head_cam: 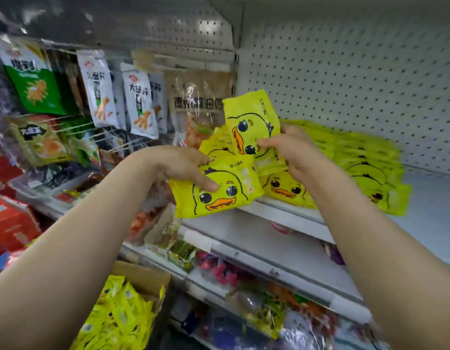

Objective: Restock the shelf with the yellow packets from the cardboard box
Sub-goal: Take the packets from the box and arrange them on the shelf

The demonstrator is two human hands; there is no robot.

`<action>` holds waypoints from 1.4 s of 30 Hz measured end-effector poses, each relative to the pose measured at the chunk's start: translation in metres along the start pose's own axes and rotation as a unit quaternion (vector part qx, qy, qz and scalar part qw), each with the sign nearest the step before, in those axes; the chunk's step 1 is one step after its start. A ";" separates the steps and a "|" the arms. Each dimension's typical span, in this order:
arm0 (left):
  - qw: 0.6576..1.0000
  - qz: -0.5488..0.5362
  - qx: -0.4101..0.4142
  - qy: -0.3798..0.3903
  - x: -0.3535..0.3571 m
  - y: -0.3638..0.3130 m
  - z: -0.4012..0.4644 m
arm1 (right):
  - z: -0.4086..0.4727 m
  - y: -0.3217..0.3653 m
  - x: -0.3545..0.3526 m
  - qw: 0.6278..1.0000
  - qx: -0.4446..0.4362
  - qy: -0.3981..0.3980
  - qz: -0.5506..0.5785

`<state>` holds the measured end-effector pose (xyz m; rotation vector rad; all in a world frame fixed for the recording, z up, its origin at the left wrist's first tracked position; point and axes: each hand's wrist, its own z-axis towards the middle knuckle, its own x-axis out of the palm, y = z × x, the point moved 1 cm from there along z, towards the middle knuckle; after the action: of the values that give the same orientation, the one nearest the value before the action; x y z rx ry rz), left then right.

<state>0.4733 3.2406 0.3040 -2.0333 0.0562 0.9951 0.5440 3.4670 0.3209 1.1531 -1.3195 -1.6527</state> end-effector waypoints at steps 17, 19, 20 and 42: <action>0.958 0.271 0.092 0.031 0.100 -0.242 0.175 | -0.042 -0.002 -0.263 0.975 -0.028 -0.168 -0.144; 0.952 0.292 0.091 0.031 0.111 -0.250 0.186 | -0.044 -0.007 -0.276 0.973 -0.013 -0.163 -0.162; 0.950 0.297 0.089 0.031 0.116 -0.253 0.191 | -0.045 -0.010 -0.281 0.972 -0.007 -0.160 -0.171; 0.942 0.305 0.128 -0.048 0.142 -0.247 0.241 | -0.043 -0.035 -0.323 0.965 0.046 -0.178 -0.189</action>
<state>0.5111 3.6114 0.2980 -1.7472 0.7642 1.3779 0.6951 3.7566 0.3506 1.2619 -1.4736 -2.1765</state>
